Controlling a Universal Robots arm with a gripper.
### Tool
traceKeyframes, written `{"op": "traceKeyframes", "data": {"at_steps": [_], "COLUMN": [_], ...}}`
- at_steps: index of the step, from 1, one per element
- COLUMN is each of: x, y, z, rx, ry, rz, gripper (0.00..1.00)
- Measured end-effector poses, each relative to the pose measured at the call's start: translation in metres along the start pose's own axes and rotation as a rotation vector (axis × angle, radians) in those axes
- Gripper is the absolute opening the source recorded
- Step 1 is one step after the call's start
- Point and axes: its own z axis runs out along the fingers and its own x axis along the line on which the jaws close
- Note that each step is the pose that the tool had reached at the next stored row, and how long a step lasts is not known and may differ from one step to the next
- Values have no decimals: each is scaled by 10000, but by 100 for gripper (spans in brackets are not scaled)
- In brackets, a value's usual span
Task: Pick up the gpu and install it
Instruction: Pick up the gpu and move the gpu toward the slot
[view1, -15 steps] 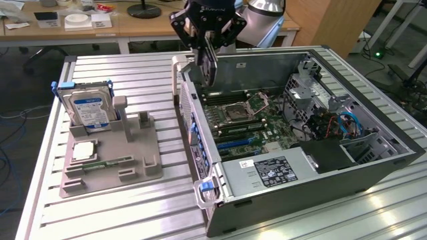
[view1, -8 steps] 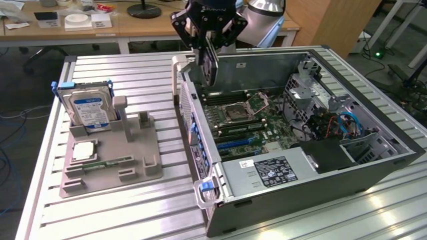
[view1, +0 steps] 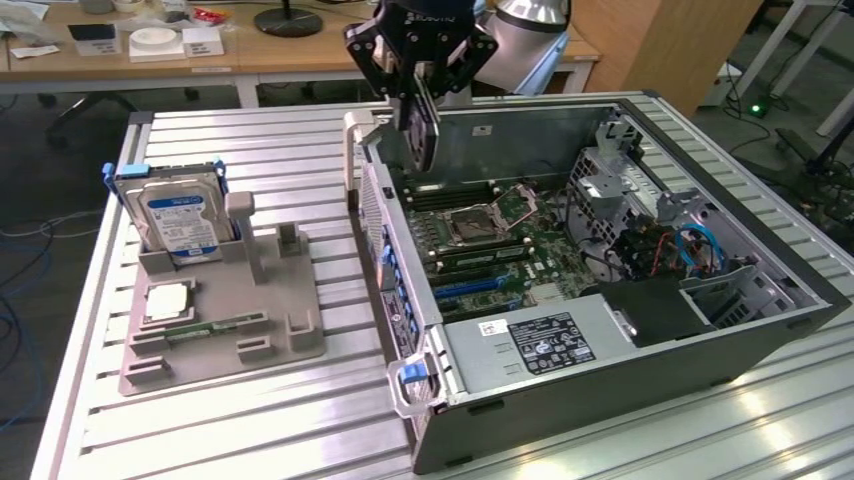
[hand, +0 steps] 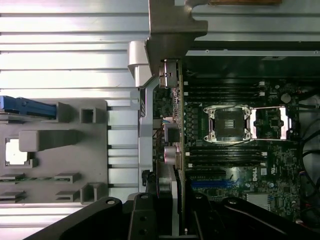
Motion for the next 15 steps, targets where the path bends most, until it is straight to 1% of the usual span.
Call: {"op": "traceKeyframes", "data": {"at_steps": [5,15], "x": [-27,-168], "y": [2,8], "z": [0,0], "rx": [-1,0], "ry": [-4,-4], "rz": [-1,2], "gripper": [28,28]}}
